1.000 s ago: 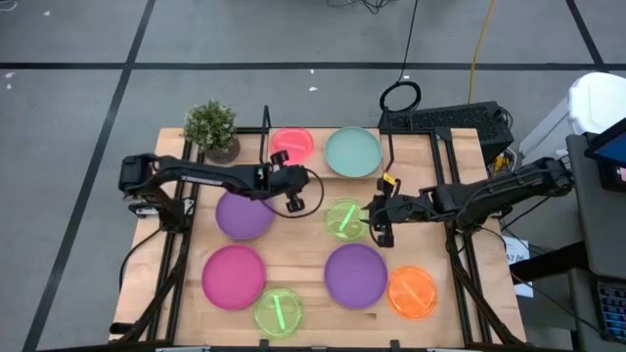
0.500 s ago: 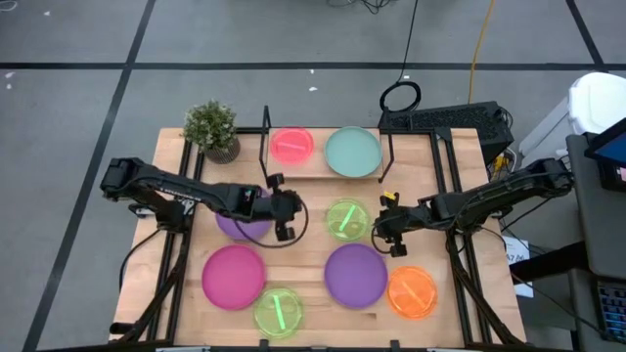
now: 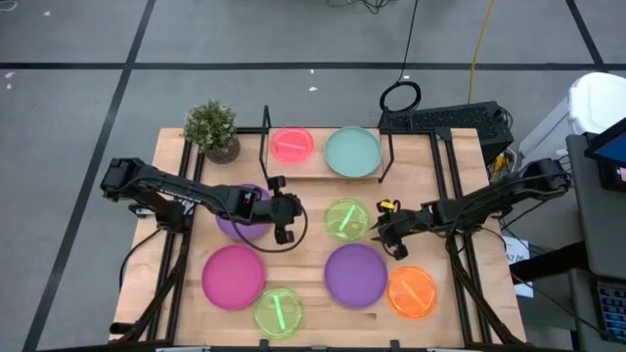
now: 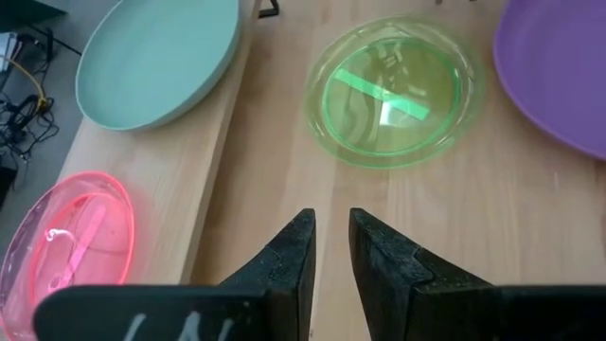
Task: Place and stack plates onto a shelf
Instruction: Stack the top transparent green plate on top of the transparent pink plate
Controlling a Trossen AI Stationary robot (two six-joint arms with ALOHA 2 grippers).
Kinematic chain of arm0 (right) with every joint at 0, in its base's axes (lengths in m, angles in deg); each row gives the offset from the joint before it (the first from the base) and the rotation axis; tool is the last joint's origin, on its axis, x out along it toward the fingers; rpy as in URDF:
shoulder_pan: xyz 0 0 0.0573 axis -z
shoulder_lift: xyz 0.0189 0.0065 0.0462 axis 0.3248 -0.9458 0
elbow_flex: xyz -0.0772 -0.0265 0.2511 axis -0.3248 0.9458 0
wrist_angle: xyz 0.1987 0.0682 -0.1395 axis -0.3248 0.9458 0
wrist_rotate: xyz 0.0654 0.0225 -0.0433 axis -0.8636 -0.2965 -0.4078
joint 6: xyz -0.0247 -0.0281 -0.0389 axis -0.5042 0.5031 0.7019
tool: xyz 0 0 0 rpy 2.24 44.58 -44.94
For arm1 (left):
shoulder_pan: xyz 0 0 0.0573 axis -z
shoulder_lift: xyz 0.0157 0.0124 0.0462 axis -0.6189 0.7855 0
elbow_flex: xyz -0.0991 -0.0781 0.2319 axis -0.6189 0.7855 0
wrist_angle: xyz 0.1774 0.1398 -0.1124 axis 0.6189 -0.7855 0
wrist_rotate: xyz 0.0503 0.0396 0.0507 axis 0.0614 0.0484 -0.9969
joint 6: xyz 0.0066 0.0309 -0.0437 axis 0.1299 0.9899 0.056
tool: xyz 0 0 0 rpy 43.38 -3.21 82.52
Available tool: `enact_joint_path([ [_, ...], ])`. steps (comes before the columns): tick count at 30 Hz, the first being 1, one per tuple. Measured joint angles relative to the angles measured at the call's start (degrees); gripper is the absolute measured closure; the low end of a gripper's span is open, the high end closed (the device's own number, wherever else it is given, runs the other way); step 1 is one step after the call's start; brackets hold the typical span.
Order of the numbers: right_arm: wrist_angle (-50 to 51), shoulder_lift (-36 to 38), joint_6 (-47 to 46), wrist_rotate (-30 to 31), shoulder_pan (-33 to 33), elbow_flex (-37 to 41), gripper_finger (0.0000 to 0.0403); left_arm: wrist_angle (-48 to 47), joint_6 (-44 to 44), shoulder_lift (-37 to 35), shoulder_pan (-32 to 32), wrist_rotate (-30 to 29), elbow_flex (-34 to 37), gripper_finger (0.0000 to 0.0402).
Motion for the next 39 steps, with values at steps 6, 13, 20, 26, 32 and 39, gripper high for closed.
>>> enact_joint_path([
  [6, -4.7, -6.4, 5.9, 4.6, 0.2, 0.1, 0.0278, 0.6, 0.0, 0.0, 0.0, 0.0, 0.0, 0.0327],
  [13, -7.2, -11.2, 8.3, 4.7, 1.9, -0.1, 0.0315, 0.7, 0.1, 0.0, 0.0, -0.1, 0.0, 0.0327],
  [20, -7.3, -11.4, 10.7, 4.5, 2.4, -0.1, 0.0381, 0.7, 0.5, 0.0, 0.0, -0.1, 0.0, 0.0327],
  [26, -9.3, -11.5, 12.1, 5.9, 2.5, 0.0, 0.0398, 0.7, 0.5, 0.0, 0.0, -0.1, 0.0, 0.0327],
  [32, -9.4, -11.5, 13.1, 6.4, 2.3, -1.9, 0.0402, 0.8, 0.9, 0.1, 0.5, -0.1, 0.0, 0.0327],
  [39, -8.7, -11.5, 13.3, 6.1, 0.8, -6.5, 0.0402, 4.3, 3.8, 0.1, 3.0, 3.8, 0.0, 0.0327],
])
